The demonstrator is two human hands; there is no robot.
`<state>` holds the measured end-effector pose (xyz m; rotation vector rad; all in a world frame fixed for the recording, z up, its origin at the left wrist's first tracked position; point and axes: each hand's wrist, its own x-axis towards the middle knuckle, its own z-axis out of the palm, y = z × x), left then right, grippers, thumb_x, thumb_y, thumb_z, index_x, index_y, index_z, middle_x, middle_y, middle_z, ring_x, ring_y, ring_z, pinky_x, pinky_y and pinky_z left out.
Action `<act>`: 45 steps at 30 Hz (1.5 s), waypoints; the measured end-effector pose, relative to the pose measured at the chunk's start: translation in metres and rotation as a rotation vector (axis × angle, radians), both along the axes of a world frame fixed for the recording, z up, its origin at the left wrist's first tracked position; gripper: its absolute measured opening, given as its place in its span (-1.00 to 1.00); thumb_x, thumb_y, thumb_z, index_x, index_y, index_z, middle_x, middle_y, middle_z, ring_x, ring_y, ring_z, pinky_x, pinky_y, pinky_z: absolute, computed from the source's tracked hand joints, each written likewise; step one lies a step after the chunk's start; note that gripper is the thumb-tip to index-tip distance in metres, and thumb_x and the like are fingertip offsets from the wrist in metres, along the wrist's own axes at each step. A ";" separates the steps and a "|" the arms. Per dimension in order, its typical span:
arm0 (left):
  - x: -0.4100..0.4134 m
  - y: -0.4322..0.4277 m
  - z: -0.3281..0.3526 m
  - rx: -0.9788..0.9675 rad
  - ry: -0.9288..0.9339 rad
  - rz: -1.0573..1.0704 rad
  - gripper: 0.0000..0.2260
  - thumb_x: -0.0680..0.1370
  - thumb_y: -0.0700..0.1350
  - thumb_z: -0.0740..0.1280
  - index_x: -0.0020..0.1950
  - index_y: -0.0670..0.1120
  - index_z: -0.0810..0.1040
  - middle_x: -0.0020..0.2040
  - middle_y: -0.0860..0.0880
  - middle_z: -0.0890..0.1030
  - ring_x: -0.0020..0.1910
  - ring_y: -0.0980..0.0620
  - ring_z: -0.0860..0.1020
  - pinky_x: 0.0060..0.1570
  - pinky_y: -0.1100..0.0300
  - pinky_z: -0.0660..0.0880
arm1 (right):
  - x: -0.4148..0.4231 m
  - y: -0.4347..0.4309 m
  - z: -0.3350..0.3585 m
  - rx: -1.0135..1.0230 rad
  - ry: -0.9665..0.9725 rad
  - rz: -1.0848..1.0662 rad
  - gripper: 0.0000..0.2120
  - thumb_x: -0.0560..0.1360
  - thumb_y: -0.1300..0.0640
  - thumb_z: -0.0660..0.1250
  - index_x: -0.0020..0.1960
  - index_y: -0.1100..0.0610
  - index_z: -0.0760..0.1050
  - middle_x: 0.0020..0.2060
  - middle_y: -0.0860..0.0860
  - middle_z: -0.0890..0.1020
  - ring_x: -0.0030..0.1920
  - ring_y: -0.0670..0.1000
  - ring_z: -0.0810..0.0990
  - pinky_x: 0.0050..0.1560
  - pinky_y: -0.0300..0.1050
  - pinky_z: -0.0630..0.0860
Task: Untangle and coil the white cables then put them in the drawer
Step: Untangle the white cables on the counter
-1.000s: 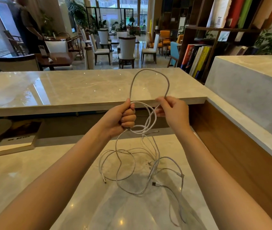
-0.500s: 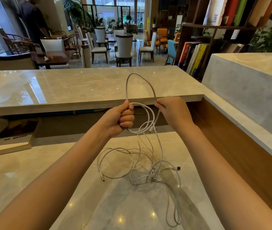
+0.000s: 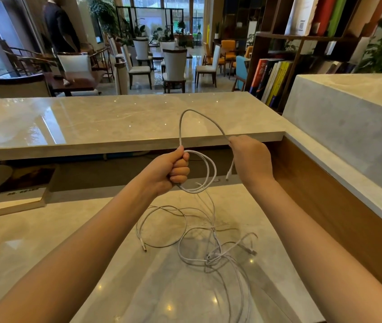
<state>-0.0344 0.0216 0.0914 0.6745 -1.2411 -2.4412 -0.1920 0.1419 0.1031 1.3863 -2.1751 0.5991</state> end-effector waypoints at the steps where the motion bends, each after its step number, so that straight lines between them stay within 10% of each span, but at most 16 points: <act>1: -0.001 0.001 0.000 -0.009 0.001 -0.002 -0.68 0.64 0.02 0.08 -0.21 -0.11 0.43 -0.48 0.06 0.24 -0.56 0.15 0.18 -0.55 0.33 0.10 | -0.001 0.000 0.000 -0.061 0.013 0.031 -0.83 0.55 0.26 0.26 0.07 0.27 0.57 -0.15 0.19 0.65 -0.17 0.16 0.61 -0.25 -0.12 0.43; 4: -0.003 0.004 0.003 -0.044 0.019 -0.024 -0.68 0.64 0.02 0.08 -0.22 -0.10 0.43 -0.48 0.07 0.24 -0.55 0.15 0.17 -0.52 0.32 0.08 | 0.002 0.000 0.000 -0.232 -0.196 0.147 -0.81 0.56 0.21 0.26 0.07 0.25 0.59 -0.17 0.15 0.67 -0.18 0.09 0.63 -0.17 -0.09 0.56; 8: -0.008 0.009 0.009 -0.165 0.043 -0.079 -0.69 0.64 0.01 0.06 -0.21 -0.09 0.41 -0.48 0.07 0.22 -0.54 0.14 0.17 -0.50 0.31 0.10 | 0.012 0.001 0.000 -0.443 -1.058 0.244 -0.82 0.56 0.18 0.25 -0.04 0.22 0.60 -0.26 0.11 0.65 -0.28 -0.01 0.64 -0.22 -0.22 0.62; 16: -0.013 0.012 0.006 -0.437 -0.014 -0.104 -0.70 0.65 -0.03 0.03 -0.20 -0.08 0.40 -0.45 0.04 0.27 -0.53 0.13 0.23 -0.53 0.32 0.23 | 0.034 0.006 -0.008 -0.408 -2.110 0.331 -0.64 0.62 0.04 0.13 -0.13 0.25 0.55 -0.43 0.07 0.63 -0.37 0.03 0.64 -0.14 -0.04 0.55; 20: -0.013 0.011 0.003 -0.488 -0.027 -0.022 -0.71 0.65 -0.03 0.05 -0.19 -0.09 0.41 -0.45 0.05 0.30 -0.51 0.13 0.25 -0.52 0.32 0.25 | 0.037 0.006 -0.012 -0.238 -1.875 0.388 -0.73 0.56 -0.01 0.23 -0.11 0.18 0.53 -0.37 0.03 0.55 -0.28 0.01 0.54 -0.04 -0.03 0.49; 25: -0.013 0.009 0.004 -0.511 -0.062 0.099 -0.71 0.65 -0.03 0.06 -0.19 -0.10 0.41 -0.46 0.04 0.30 -0.53 0.13 0.25 -0.53 0.31 0.24 | 0.039 0.006 -0.014 0.019 -1.381 0.332 -0.79 0.43 0.40 0.33 -0.07 0.13 0.41 -0.18 0.09 0.50 -0.14 0.03 0.54 -0.08 -0.12 0.57; 32: -0.015 0.011 0.002 -0.556 -0.041 0.119 -0.73 0.65 -0.04 0.07 -0.18 -0.10 0.41 -0.46 0.05 0.31 -0.53 0.14 0.26 -0.53 0.32 0.26 | 0.042 0.001 -0.014 -0.054 -1.499 0.387 -0.83 0.45 0.33 0.34 -0.10 0.14 0.38 -0.30 0.05 0.45 -0.26 -0.01 0.48 -0.24 -0.19 0.49; 45: -0.016 -0.010 -0.011 -0.583 -0.170 0.297 -0.74 0.64 -0.04 0.11 -0.16 -0.11 0.44 -0.43 0.02 0.33 -0.49 0.11 0.28 -0.51 0.30 0.27 | 0.047 0.003 -0.026 0.270 -0.892 0.269 -0.73 0.63 0.06 0.07 -0.03 0.18 0.48 -0.45 -0.02 0.54 -0.45 -0.10 0.46 -0.31 -0.21 0.39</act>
